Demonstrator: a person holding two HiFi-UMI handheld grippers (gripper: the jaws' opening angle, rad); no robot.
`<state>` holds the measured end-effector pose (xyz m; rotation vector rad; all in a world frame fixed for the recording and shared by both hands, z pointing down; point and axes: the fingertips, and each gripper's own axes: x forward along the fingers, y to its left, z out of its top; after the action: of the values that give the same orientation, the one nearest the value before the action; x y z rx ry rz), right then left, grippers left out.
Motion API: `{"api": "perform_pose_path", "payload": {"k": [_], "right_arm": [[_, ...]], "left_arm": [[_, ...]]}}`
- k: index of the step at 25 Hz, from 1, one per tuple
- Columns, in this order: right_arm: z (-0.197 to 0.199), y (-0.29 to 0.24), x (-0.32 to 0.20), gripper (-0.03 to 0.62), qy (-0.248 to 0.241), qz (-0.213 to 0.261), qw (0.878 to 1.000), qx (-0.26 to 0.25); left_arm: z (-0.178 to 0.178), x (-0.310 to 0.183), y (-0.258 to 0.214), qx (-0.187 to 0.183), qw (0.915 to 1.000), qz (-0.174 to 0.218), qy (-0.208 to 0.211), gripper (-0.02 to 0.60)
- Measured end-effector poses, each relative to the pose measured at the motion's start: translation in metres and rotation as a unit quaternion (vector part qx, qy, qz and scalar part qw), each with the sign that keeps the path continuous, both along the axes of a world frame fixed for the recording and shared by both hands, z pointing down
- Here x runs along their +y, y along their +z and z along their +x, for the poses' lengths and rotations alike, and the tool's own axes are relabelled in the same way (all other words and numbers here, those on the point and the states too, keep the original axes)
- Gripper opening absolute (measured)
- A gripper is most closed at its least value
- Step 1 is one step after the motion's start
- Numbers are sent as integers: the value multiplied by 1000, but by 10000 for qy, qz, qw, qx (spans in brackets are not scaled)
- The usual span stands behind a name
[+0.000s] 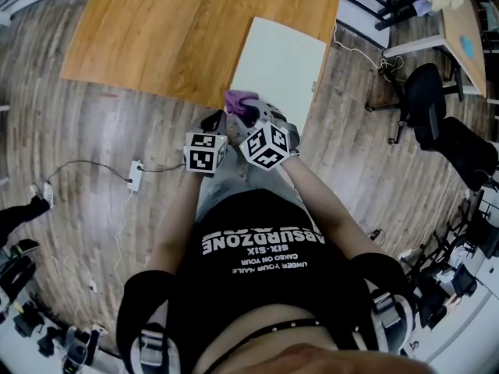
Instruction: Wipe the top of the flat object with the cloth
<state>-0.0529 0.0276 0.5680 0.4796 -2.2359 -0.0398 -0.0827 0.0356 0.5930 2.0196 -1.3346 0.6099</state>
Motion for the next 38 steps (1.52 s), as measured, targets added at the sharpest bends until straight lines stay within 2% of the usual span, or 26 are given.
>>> {"api": "perform_pose_path", "payload": {"k": [22,38], "right_arm": [[0,-1,-28,101,128,9,9999,-21],[-3,-1,-44,101,358,33,9993,44]], "left_arm": [[5,-25,-4,95,9999,17,66,15],[6,-37,-2,161,9990,20,415,15]]}}
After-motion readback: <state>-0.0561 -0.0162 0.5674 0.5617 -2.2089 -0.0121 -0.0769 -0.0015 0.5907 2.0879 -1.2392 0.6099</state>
